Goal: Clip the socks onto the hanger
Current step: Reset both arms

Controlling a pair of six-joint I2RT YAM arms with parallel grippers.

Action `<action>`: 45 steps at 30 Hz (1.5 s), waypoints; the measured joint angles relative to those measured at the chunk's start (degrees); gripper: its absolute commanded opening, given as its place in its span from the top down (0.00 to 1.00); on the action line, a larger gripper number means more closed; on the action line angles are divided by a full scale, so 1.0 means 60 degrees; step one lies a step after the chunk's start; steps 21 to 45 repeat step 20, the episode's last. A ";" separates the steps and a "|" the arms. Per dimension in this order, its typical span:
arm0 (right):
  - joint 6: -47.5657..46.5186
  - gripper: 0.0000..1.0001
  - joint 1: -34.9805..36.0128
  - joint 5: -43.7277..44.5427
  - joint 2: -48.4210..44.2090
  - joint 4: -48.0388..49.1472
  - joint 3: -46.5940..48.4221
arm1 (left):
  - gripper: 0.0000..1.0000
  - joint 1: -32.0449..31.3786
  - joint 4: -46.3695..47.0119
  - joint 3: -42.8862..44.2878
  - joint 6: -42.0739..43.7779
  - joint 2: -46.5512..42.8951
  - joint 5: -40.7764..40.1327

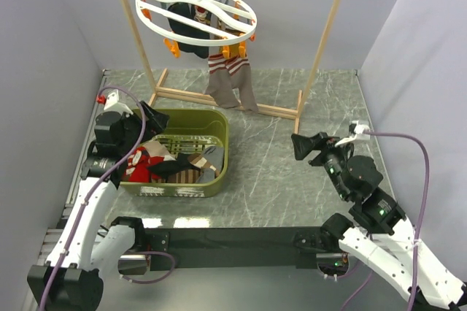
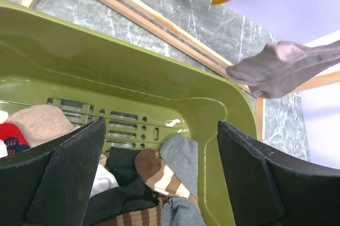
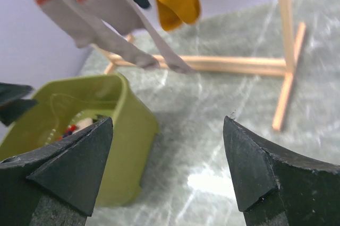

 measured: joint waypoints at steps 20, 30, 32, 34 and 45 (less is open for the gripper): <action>0.0444 0.12 0.0000 0.0397 0.0062 -0.0525 -0.0495 | 0.07 0.0000 0.0208 -0.0758 0.0076 -0.1530 0.0069; 0.0444 0.12 0.0000 0.0397 0.0062 -0.0525 -0.0495 | 0.07 0.0000 0.0208 -0.0758 0.0076 -0.1530 0.0069; 0.0444 0.12 0.0000 0.0397 0.0062 -0.0525 -0.0495 | 0.07 0.0000 0.0208 -0.0758 0.0076 -0.1530 0.0069; 0.0444 0.12 0.0000 0.0397 0.0062 -0.0525 -0.0495 | 0.07 0.0000 0.0208 -0.0758 0.0076 -0.1530 0.0069; 0.0444 0.12 0.0000 0.0397 0.0062 -0.0525 -0.0495 | 0.07 0.0000 0.0208 -0.0758 0.0076 -0.1530 0.0069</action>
